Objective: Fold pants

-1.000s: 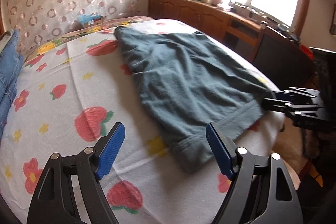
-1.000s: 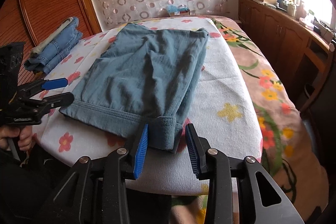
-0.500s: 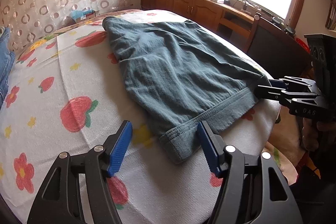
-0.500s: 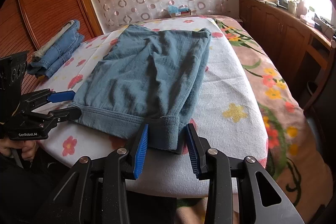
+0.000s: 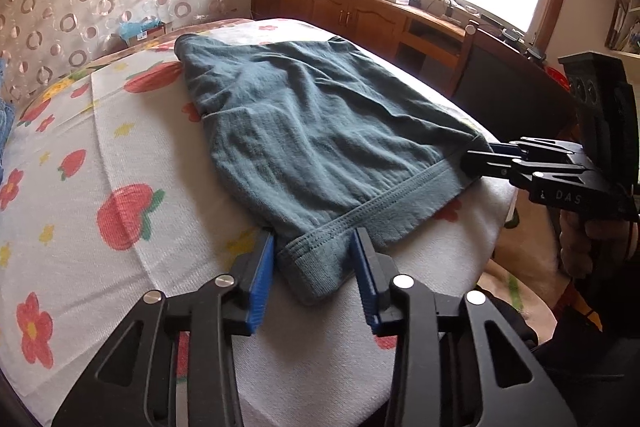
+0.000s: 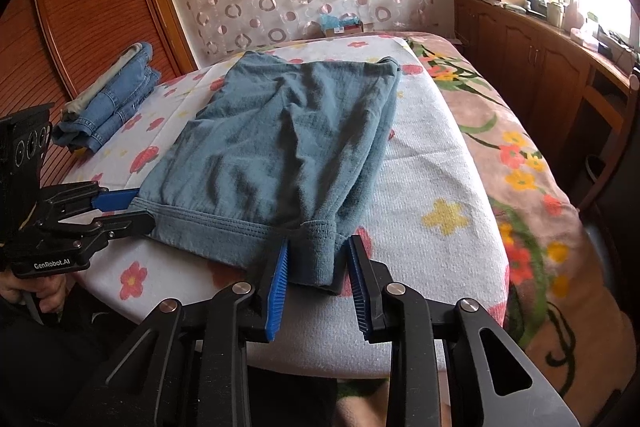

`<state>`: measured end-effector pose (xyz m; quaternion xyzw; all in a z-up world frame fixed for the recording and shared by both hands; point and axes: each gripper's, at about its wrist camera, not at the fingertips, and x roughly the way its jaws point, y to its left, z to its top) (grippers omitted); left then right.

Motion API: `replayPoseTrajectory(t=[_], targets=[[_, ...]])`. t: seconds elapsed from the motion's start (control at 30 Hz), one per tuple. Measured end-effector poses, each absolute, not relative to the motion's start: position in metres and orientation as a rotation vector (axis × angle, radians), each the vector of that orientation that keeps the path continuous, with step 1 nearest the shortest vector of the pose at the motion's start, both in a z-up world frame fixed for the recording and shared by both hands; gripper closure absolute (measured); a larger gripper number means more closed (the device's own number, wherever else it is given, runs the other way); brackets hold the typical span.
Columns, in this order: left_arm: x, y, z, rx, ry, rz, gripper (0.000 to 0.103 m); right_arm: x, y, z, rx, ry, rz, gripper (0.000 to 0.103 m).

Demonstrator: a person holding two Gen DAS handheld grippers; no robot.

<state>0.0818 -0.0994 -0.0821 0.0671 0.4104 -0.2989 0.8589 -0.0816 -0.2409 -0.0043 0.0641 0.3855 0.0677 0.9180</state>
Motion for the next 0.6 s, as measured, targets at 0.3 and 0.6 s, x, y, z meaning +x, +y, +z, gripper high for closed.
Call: replayPoseTrajectory(t=[0.3,0.6], targets=[[0.083,-0.098,-0.068,0.125,0.818,-0.635,0.086,-0.077,-0.243,-0.004,0.191,0.799,0.201,0.089],[0.085,-0.089,0.008,0.149,0.644,-0.606,0.088,-0.071,-0.237,0.053,0.153,0.64,0.264,0.092]])
